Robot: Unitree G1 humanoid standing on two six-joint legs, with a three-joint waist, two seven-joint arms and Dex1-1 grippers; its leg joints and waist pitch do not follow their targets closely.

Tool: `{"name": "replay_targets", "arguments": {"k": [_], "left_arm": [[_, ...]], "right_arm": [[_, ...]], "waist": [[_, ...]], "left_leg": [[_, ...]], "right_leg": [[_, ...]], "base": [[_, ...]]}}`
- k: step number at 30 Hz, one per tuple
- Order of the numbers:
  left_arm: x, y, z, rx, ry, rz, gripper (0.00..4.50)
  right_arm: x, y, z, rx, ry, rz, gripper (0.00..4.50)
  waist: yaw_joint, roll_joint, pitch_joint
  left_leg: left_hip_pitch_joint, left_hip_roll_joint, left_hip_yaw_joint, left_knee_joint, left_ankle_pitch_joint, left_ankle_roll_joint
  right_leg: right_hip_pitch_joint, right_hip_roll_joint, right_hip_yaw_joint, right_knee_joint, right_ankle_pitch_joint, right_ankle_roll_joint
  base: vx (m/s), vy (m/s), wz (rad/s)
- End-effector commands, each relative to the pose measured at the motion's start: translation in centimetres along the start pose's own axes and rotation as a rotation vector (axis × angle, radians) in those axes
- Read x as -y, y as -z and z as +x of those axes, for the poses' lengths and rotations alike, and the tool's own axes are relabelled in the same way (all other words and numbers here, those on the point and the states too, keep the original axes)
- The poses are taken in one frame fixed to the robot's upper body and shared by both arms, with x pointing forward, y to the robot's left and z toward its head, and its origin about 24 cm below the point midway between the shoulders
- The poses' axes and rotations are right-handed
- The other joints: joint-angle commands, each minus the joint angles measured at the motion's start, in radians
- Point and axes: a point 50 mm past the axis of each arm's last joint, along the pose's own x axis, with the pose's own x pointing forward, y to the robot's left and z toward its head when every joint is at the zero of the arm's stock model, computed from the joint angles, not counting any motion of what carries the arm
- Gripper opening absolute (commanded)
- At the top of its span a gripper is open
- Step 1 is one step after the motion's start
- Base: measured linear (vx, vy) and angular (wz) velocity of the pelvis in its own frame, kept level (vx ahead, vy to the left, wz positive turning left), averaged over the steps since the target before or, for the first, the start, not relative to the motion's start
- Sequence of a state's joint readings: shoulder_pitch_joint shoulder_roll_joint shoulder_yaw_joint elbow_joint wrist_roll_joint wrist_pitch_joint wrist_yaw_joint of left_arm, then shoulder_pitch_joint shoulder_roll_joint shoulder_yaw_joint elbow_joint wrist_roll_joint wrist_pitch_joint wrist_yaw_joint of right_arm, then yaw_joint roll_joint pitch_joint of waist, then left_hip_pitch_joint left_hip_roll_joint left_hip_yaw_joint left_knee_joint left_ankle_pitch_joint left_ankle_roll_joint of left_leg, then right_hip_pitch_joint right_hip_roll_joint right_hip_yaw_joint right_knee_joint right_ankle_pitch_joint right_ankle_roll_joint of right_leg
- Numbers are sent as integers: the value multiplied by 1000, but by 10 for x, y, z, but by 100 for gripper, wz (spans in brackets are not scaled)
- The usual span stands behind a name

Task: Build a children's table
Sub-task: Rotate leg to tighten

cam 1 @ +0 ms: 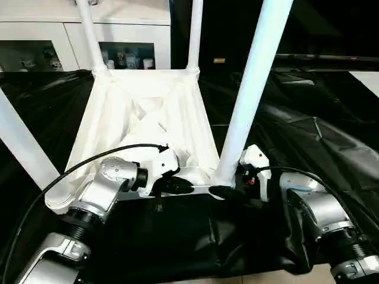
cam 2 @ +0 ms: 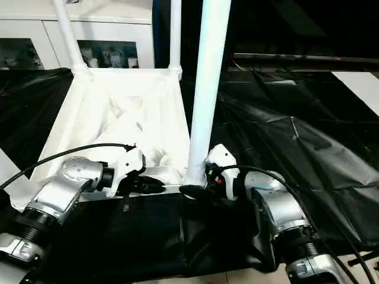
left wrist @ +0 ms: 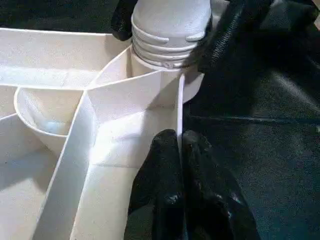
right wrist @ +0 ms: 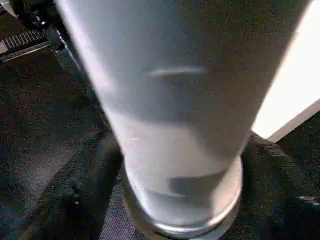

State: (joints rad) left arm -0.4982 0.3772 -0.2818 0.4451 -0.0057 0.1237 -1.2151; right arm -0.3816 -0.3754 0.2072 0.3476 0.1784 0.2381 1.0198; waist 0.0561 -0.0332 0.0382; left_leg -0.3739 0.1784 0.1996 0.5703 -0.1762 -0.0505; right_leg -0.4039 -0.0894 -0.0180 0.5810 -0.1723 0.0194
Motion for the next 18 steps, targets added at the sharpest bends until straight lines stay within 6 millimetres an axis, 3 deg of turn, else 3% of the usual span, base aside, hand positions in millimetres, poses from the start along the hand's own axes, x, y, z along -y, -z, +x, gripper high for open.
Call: {"name": "replay_targets", "arguments": {"k": [1,10,13,16,18], "left_arm": [[3,0,1,48,9,-27,0],[5,3,0,43,17,-34,0],[4,3,4,40,-11,-47,0],[0,4,10,28,-67,-70,0],[-5,0,27,27,-145,-110,0]], "right_arm": [[-1,-2,1,-10,-15,-4,328],[-4,3,1,-23,-25,-11,281],[-2,9,4,-15,66,-40,277],[3,13,8,-12,163,-22,276],[10,19,18,29,351,87,275]], "waist": [[0,-14,-51],[1,-15,-53],[0,-17,-52],[-8,-17,-47],[-14,-15,-44]], "left_leg": [[16,50,-18,-67,-254,44],[16,49,-15,-62,-213,60],[15,49,-14,-62,-214,55],[16,46,-17,-67,-272,32],[22,45,-19,-68,-319,5]], "right_leg": [[29,-46,24,-62,-294,-197],[33,-45,23,-54,-222,-219],[32,-45,23,-55,-227,-218],[28,-45,23,-66,-331,-191],[19,-45,24,-75,-417,-172]], "base": [[0,0,0],[0,0,0],[0,0,0],[0,0,0],[0,0,0]]}}
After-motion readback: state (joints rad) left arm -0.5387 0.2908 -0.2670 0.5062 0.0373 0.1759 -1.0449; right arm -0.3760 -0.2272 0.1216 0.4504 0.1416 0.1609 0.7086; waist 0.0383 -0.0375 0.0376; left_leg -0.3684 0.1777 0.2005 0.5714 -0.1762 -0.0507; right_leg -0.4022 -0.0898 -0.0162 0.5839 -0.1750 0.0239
